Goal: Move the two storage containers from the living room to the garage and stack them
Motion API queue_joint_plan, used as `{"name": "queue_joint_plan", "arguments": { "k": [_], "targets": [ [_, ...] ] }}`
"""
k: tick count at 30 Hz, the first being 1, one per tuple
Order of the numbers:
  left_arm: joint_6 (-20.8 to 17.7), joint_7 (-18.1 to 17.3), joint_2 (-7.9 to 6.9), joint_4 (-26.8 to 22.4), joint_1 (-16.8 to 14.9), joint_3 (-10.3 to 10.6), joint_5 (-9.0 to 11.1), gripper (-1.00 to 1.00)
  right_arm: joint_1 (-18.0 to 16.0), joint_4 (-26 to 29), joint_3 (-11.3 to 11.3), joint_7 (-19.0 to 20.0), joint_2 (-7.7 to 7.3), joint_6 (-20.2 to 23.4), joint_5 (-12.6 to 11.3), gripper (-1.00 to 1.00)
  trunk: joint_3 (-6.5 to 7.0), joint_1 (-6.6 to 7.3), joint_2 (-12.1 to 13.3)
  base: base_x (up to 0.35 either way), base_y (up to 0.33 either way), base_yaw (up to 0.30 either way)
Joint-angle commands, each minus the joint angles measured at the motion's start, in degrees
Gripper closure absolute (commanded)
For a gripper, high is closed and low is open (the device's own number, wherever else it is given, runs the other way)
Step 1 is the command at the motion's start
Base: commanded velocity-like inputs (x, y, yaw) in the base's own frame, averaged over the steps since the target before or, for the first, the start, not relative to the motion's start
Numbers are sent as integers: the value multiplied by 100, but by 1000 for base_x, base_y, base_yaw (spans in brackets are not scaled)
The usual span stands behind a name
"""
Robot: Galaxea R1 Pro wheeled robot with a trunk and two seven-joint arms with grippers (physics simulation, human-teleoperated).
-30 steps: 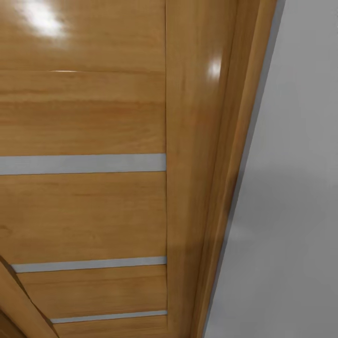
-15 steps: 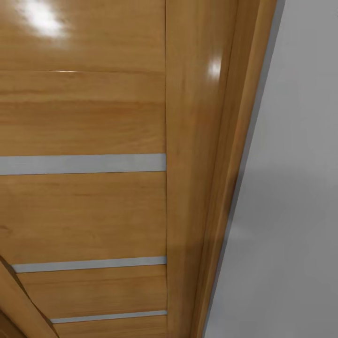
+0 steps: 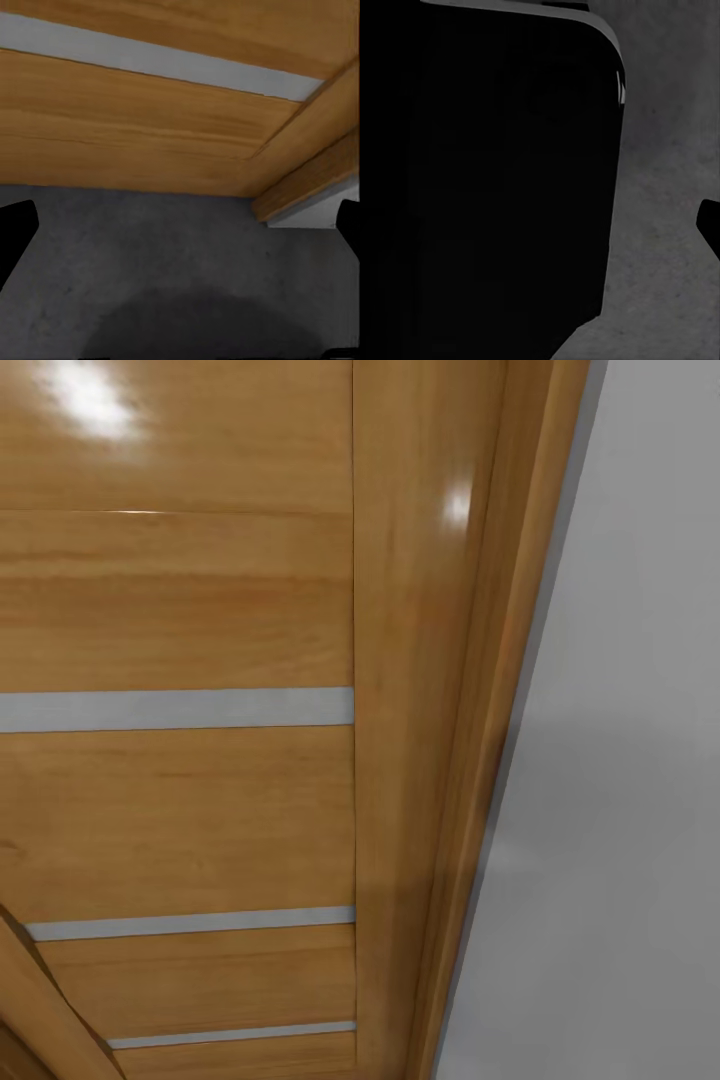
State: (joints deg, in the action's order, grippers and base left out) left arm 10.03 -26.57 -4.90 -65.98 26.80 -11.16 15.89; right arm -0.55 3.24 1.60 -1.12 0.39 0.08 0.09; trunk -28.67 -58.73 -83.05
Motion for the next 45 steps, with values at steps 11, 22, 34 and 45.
{"name": "queue_joint_plan", "arguments": {
  "k": [11, 22, 34, 45],
  "targets": [
    [-485, -3307, 211, -624, 27, -3465, 278, -100, -6, 96, 22, -28, 25, 4, 2, -100, -4, 0, -3, 0, 0, 0],
    [-2086, -5502, 417, -1919, 21, -6019, 400, -100, -6, 166, 32, -29, 31, 9, 8, -100, -4, 0, -3, 0, 0, 0],
    [-3202, -6285, 414, -2505, 11, -6280, 974, -100, -6, 234, 35, -24, 36, 10, 9, -100, -4, 0, -3, 0, 0, 0],
    [-3528, -6343, 310, -2532, -70, -6249, 1000, -100, -6, 271, 41, -20, 107, 10, 13, -100, -4, 0, -3, 0, 0, 0]
  ]
}}
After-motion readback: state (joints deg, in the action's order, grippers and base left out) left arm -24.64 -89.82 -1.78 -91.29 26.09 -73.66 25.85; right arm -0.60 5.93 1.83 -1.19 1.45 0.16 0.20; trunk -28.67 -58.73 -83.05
